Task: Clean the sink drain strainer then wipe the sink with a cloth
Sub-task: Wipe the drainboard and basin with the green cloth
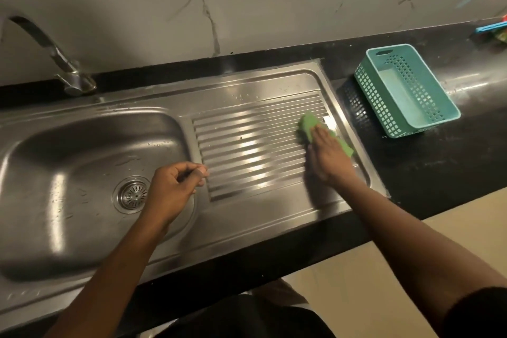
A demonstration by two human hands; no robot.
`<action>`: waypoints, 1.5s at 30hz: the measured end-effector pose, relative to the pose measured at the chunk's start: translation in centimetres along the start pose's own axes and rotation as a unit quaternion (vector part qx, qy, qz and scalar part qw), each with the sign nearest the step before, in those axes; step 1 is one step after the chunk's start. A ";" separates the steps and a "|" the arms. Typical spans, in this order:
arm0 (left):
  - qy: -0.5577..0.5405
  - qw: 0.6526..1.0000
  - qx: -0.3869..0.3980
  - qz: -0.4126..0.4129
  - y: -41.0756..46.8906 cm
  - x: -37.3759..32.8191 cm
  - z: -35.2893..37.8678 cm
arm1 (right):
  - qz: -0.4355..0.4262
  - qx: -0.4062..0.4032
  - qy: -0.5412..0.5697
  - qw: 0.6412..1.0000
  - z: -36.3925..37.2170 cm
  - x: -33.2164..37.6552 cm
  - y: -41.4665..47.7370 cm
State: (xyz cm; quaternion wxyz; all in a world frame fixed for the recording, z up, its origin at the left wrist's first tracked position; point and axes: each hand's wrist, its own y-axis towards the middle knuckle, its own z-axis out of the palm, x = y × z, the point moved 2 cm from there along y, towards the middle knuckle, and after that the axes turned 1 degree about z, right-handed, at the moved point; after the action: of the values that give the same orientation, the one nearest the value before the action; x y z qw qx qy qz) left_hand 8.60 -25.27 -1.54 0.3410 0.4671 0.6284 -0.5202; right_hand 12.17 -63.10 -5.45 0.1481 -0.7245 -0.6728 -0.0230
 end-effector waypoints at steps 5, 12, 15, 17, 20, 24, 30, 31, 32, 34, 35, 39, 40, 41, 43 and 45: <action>-0.013 0.999 -0.038 -0.002 -0.2 -0.3 0.2 | 0.148 -0.063 0.054 0.985 2.6 7.3 0.6; -0.014 0.997 -0.075 0.005 0.8 -1.3 0.6 | -0.130 0.065 0.044 0.988 7.0 23.0 -1.8; -0.012 0.997 -0.081 0.000 1.2 -1.4 0.5 | -0.253 0.104 0.008 0.962 6.6 22.3 -1.1; -0.014 0.997 -0.081 -0.003 1.3 -1.4 0.6 | -0.309 0.100 -0.016 0.946 5.9 19.6 0.1; -0.016 0.997 -0.081 -0.007 1.3 -1.4 0.7 | -0.283 0.076 0.004 0.956 3.9 13.3 1.8; -0.023 0.996 -0.081 -0.018 1.2 -1.4 0.8 | -0.198 0.048 -0.005 0.979 0.9 5.7 2.5; -0.028 0.995 -0.092 -0.012 1.0 -1.6 -0.2 | -0.021 -0.013 0.022 0.999 -0.9 0.6 4.0; -0.027 0.995 -0.092 -0.011 1.0 -1.7 -0.5 | 0.004 -0.013 0.016 1.000 -0.9 0.2 4.3; -0.026 0.996 -0.089 -0.010 1.0 -1.7 -0.6 | 0.031 -0.014 0.018 0.999 -0.8 0.4 4.6; -0.023 0.996 -0.083 -0.008 0.9 -1.8 -0.7 | 0.096 -0.041 0.042 0.994 0.2 2.8 4.7; -0.022 0.996 -0.082 -0.007 1.0 -1.9 -0.7 | 0.116 -0.051 0.047 0.991 1.1 4.9 4.5; -0.019 0.996 -0.081 0.005 0.9 -2.4 -1.4 | 0.065 -0.016 0.065 0.996 4.8 15.2 2.1; -0.016 0.996 -0.084 0.009 0.9 -2.6 -1.6 | 0.040 -0.001 0.071 0.997 5.5 17.7 1.5; -0.015 0.996 -0.089 0.013 0.9 -2.7 -1.9 | 0.003 0.017 0.077 0.997 6.1 20.2 0.9; -0.016 0.995 -0.095 0.017 0.9 -2.8 -2.3 | -0.105 0.069 0.068 0.990 7.1 24.6 -0.5; -0.004 0.996 -0.093 0.016 0.9 -2.8 -2.6 | -0.205 0.108 0.043 0.972 7.7 26.6 -1.1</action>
State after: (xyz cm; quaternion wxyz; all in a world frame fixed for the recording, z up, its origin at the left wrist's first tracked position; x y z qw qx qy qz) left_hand 10.50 -23.39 1.32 0.3940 0.4414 0.6651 -0.4556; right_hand 12.32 -35.44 -6.41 0.2461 -0.5489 -0.7988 -0.0108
